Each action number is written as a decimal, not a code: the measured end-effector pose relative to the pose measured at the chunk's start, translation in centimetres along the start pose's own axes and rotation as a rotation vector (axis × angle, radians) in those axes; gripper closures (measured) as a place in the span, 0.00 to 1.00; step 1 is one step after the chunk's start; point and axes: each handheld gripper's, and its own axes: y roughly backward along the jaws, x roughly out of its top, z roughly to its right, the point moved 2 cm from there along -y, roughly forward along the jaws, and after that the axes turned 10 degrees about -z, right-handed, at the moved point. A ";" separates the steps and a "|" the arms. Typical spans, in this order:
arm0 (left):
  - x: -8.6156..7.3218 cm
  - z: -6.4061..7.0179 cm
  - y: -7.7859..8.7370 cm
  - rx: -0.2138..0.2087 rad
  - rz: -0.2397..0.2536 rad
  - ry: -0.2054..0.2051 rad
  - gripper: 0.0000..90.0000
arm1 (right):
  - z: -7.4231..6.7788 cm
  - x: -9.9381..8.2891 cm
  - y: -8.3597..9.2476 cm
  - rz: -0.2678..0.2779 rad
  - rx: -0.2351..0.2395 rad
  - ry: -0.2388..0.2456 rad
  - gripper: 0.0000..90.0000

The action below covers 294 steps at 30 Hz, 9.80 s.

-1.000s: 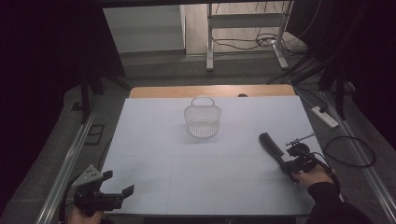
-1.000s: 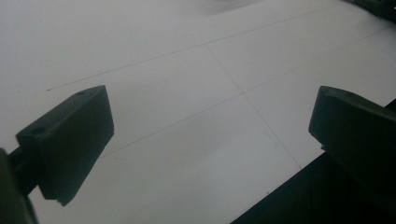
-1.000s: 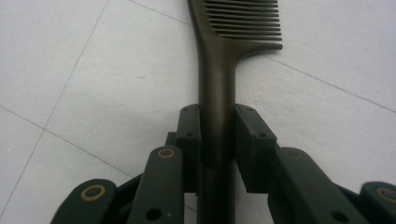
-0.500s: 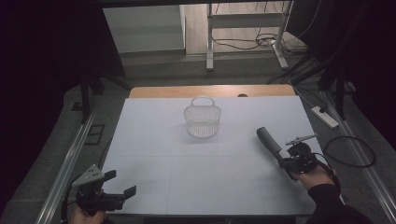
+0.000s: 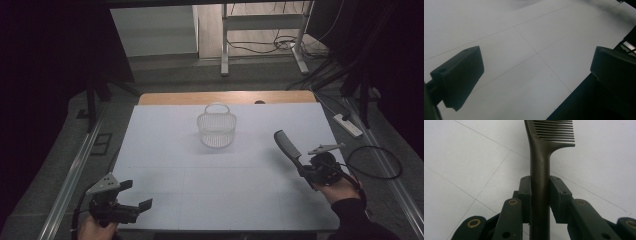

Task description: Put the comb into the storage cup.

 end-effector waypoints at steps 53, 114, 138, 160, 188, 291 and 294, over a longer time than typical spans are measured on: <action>10.3 2.2 -5.7 -0.175 -0.011 -0.106 0.00 | -5.5 1.4 3.5 0.268 -0.015 0.191 0.81; 16.7 5.3 -10.7 -0.237 0.017 -0.113 0.00 | -13.1 2.9 2.4 0.318 0.006 0.403 0.81; 16.8 6.1 -11.5 -0.316 -0.009 -0.092 0.00 | -16.6 2.8 2.0 0.348 0.009 0.506 0.80; 16.7 5.8 -10.8 -0.487 -0.017 -0.054 0.70 | -16.6 2.8 2.0 0.373 -0.043 0.505 0.80; 16.6 5.3 -10.8 -0.657 0.003 0.036 0.92 | -16.3 3.1 1.3 0.374 -0.006 0.496 0.70; 20.1 -1.2 -2.9 -0.320 0.087 -0.012 0.92 | -5.7 -4.7 3.3 0.103 0.064 0.012 0.00; 20.4 -1.4 -2.8 -0.316 0.089 -0.011 0.92 | -5.6 -4.9 3.4 0.089 0.052 0.003 0.00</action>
